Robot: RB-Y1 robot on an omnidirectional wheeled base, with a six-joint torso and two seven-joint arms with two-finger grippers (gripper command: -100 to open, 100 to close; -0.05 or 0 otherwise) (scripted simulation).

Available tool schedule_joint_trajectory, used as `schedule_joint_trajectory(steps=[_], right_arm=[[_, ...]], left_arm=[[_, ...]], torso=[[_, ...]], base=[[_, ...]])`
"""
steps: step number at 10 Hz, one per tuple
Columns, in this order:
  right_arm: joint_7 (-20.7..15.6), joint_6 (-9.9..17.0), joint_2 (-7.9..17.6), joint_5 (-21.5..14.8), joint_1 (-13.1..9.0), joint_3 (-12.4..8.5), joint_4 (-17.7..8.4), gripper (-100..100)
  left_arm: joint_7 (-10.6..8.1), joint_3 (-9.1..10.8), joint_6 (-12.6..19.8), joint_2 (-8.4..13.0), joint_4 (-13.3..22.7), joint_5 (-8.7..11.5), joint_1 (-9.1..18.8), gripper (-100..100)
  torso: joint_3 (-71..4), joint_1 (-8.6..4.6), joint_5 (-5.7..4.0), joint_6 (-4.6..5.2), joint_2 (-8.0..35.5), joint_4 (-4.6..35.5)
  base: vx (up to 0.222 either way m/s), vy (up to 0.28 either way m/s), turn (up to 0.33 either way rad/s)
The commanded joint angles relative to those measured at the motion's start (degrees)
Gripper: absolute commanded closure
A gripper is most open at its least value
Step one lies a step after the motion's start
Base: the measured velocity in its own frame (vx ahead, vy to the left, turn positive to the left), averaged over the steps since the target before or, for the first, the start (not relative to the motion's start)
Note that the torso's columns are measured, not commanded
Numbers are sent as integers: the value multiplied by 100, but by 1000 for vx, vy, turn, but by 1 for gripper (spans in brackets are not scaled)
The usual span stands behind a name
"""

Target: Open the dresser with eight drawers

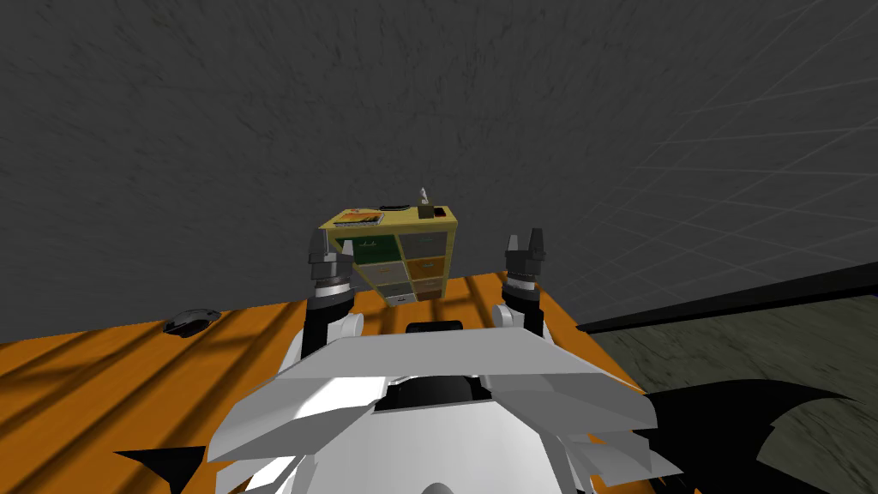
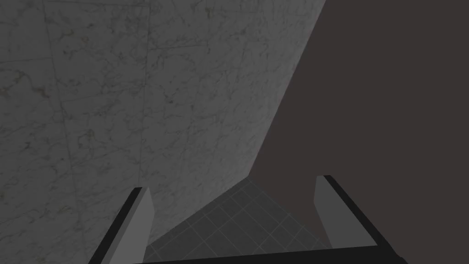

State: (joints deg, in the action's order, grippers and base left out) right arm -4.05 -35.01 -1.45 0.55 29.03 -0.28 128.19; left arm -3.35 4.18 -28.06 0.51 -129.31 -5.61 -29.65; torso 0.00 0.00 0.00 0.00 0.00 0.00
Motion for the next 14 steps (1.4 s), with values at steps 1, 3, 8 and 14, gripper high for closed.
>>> schedule_joint_trajectory(steps=[1,3,8,14], right_arm=[[0,0,0,0,0,0,0,0],[0,0,0,0,0,0,1,0],[0,-1,0,0,0,0,2,0],[0,0,0,0,1,0,-1,0]], left_arm=[[0,0,0,0,0,0,0,0],[0,0,0,0,-1,0,0,0],[0,0,-1,0,-2,0,0,0],[94,-4,-124,639,468,-34,79,-100]], torso=[[-467,0,0,0,232,235],[-2014,0,0,0,1003,1006],[-6227,0,0,0,3116,3114],[-8458,-4,-1,0,4224,4226]], base=[[0,0,0],[0,0,0],[0,0,0],[17,-27,-2]])
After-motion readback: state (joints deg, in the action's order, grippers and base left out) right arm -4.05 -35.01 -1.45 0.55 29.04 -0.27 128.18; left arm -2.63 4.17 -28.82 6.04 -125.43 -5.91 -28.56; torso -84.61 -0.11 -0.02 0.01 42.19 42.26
